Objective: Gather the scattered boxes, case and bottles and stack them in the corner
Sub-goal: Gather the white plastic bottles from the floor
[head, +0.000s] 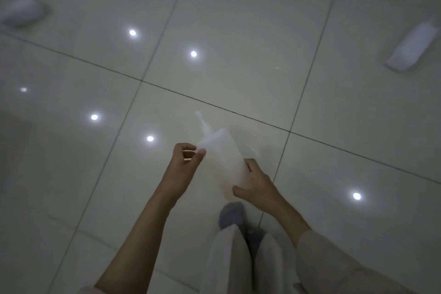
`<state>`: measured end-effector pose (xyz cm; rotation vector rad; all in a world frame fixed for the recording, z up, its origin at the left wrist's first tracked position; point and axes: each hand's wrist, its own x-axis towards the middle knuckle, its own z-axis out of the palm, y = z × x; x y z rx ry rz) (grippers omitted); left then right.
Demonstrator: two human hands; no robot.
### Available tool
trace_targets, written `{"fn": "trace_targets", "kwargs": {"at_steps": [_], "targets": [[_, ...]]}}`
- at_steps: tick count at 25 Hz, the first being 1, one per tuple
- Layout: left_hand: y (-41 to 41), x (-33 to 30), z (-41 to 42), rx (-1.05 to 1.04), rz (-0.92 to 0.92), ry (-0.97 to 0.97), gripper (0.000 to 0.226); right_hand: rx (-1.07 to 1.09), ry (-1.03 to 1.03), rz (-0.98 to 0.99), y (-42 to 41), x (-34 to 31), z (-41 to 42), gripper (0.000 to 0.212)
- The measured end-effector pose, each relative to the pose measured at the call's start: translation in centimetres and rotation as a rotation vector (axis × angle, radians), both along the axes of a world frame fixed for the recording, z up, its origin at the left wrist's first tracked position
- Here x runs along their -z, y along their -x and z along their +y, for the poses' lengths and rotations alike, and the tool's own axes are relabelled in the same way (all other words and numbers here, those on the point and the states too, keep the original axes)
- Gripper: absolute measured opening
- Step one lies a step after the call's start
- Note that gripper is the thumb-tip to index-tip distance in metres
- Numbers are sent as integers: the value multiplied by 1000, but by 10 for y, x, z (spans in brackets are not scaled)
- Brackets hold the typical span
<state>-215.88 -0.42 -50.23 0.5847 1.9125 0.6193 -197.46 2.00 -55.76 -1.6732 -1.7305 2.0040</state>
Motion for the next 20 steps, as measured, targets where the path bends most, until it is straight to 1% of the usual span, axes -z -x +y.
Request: {"fn": "trace_targets", "kwargs": {"at_steps": [3, 5, 6, 8, 12, 13, 15, 17, 20], "targets": [[42, -58, -36, -246, -20, -90, 62, -148, 24, 143, 57, -61, -9, 53], [69, -92, -68, -314, -41, -153, 80, -296, 58, 221, 89, -97, -18, 49], [81, -108, -87, -321, -49, -188, 83, -379, 84, 252, 104, -113, -24, 48], [103, -136, -130, -382, -48, -260, 81, -553, 123, 281, 136, -140, -41, 50], [127, -161, -227, -609, 39, -324, 51, -806, 157, 252, 198, -166, -100, 52], [131, -162, -253, -679, 78, -317, 51, -848, 165, 255, 214, -171, -121, 52], [135, -159, -303, -800, 166, -285, 63, -888, 148, 299, 246, -180, -166, 52], [138, -152, -354, -888, 234, -257, 72, -903, 88, 385, 280, -190, -218, 56], [136, -144, -426, -1038, 275, -230, 66, -984, 6, 512, 321, -208, -302, 53]]}}
